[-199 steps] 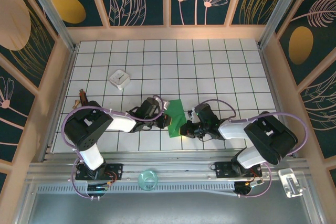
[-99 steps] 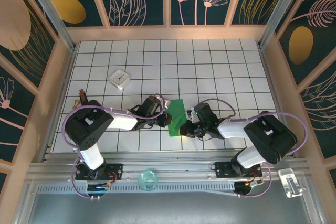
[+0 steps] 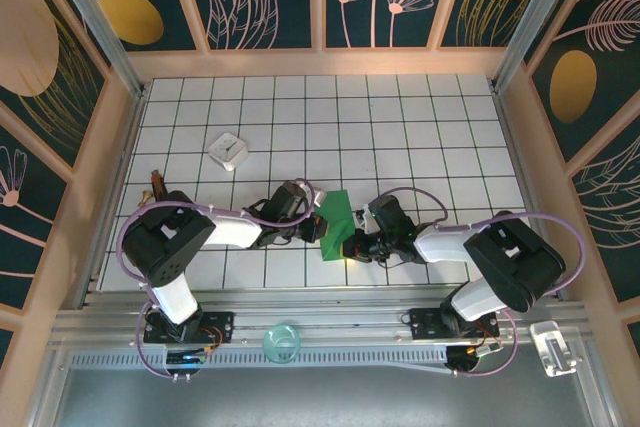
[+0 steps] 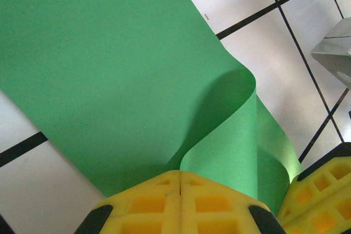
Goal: Fold a paper plane with a square sheet of paper (pick it up from the middle)
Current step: Fold the triangle at the bottom-center of the table.
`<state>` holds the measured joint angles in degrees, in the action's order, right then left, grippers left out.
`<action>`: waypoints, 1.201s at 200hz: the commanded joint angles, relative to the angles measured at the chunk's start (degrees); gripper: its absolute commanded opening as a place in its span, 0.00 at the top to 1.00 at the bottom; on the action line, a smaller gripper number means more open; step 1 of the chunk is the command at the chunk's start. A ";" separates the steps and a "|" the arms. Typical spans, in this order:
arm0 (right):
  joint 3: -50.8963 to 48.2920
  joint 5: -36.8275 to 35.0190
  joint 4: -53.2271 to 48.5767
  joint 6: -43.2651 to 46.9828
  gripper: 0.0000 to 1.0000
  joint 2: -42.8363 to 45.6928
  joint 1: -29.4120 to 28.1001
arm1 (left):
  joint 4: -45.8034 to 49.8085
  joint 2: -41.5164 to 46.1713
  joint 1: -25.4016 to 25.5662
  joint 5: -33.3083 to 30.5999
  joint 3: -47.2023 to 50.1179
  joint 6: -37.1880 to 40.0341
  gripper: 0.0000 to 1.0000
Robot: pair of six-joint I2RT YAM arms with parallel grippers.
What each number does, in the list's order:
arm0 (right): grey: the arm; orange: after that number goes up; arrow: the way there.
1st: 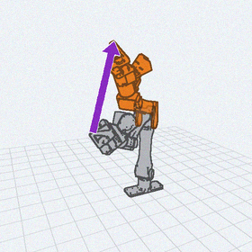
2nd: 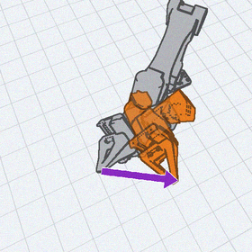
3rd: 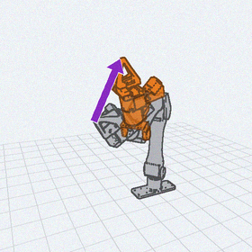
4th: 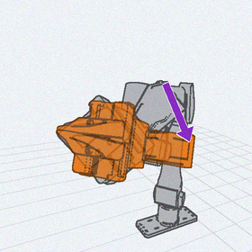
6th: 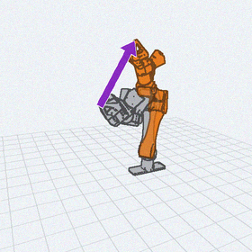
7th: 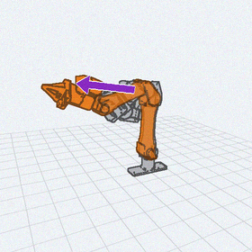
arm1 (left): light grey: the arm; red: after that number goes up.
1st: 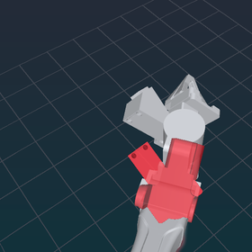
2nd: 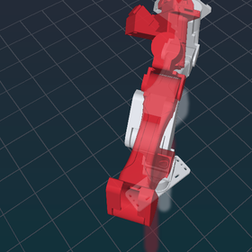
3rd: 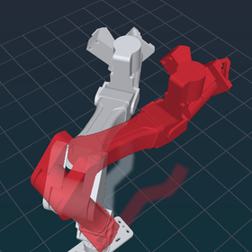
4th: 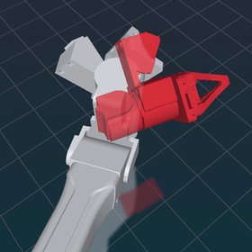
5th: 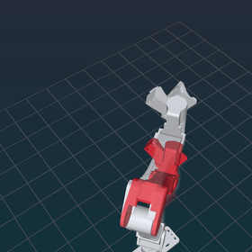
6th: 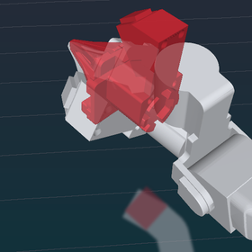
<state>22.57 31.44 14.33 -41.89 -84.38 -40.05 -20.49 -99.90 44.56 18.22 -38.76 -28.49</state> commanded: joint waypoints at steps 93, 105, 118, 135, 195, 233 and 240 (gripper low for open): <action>-0.51 -5.60 -6.85 2.25 1.00 -2.76 0.33 | 2.51 -0.84 -0.36 -0.90 -2.11 2.47 1.00; -0.46 -5.69 -6.86 2.28 1.00 -2.81 0.33 | 2.65 -0.53 -0.36 -1.08 -1.80 2.55 1.00; -0.42 -5.69 -6.86 2.25 1.00 -2.80 0.39 | 2.94 -0.09 -0.37 -1.25 -1.37 2.56 1.00; -0.34 -5.69 -6.85 2.25 1.00 -2.90 0.36 | 2.93 0.70 -0.35 -1.35 -0.80 2.52 1.00; 0.28 -5.78 -7.36 2.09 1.00 -2.69 0.33 | 2.32 1.11 -0.35 -0.26 0.26 1.96 1.00; 0.99 -5.87 -7.41 1.82 1.00 -2.63 0.24 | 1.88 1.36 -0.35 -0.11 1.31 1.43 1.00; 0.99 -5.91 -7.39 1.76 1.00 -2.70 0.24 | 1.86 1.34 -0.37 -0.19 1.41 1.42 1.00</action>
<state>23.92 31.38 12.58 -40.99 -84.90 -40.05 -19.05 -99.55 44.56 17.58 -38.57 -27.09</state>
